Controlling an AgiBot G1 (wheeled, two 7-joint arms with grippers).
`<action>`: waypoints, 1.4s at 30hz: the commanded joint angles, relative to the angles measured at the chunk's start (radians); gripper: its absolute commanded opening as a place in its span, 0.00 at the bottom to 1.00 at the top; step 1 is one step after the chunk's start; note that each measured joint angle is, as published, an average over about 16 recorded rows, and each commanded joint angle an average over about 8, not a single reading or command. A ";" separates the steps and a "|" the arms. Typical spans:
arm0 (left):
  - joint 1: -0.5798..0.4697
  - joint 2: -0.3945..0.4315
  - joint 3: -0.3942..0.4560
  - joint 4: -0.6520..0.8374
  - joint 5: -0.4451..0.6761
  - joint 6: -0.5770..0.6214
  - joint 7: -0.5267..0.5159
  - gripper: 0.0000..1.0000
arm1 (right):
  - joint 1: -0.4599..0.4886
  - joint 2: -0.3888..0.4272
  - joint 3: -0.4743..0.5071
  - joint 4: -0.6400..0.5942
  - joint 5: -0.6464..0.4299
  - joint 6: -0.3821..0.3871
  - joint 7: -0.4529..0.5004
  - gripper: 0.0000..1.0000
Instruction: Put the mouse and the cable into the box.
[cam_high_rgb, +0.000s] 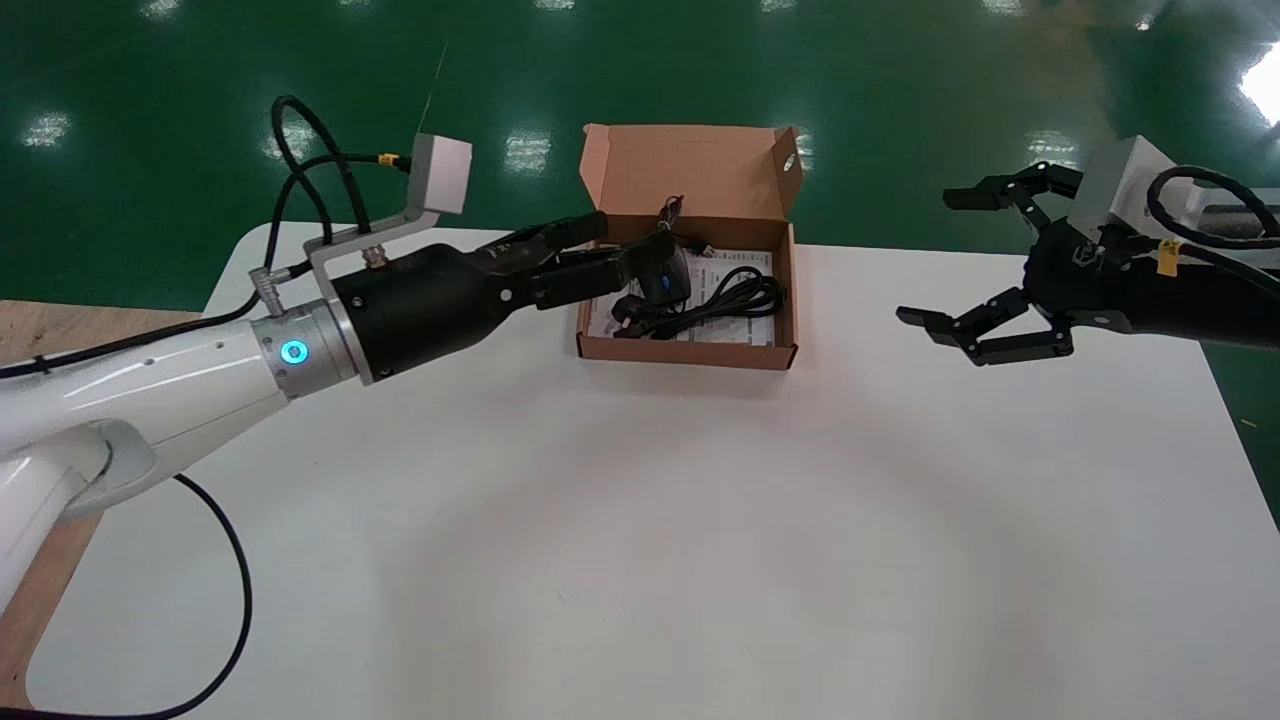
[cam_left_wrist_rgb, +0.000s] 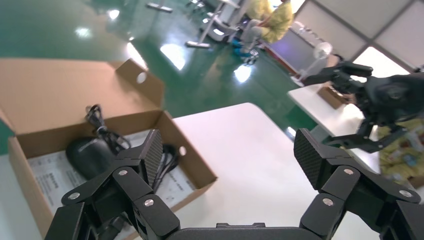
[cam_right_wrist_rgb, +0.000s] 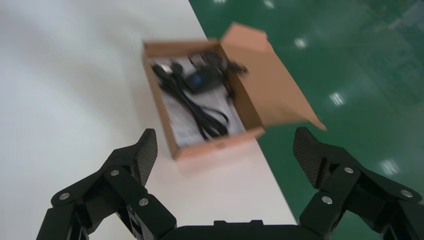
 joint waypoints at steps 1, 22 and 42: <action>0.015 -0.025 -0.022 -0.032 -0.001 0.030 0.006 1.00 | -0.032 0.008 0.018 0.041 0.026 -0.009 0.029 1.00; 0.173 -0.290 -0.252 -0.369 -0.008 0.343 0.068 1.00 | -0.366 0.092 0.209 0.467 0.304 -0.099 0.332 1.00; 0.279 -0.469 -0.408 -0.598 -0.012 0.557 0.108 1.00 | -0.576 0.142 0.324 0.739 0.478 -0.153 0.511 1.00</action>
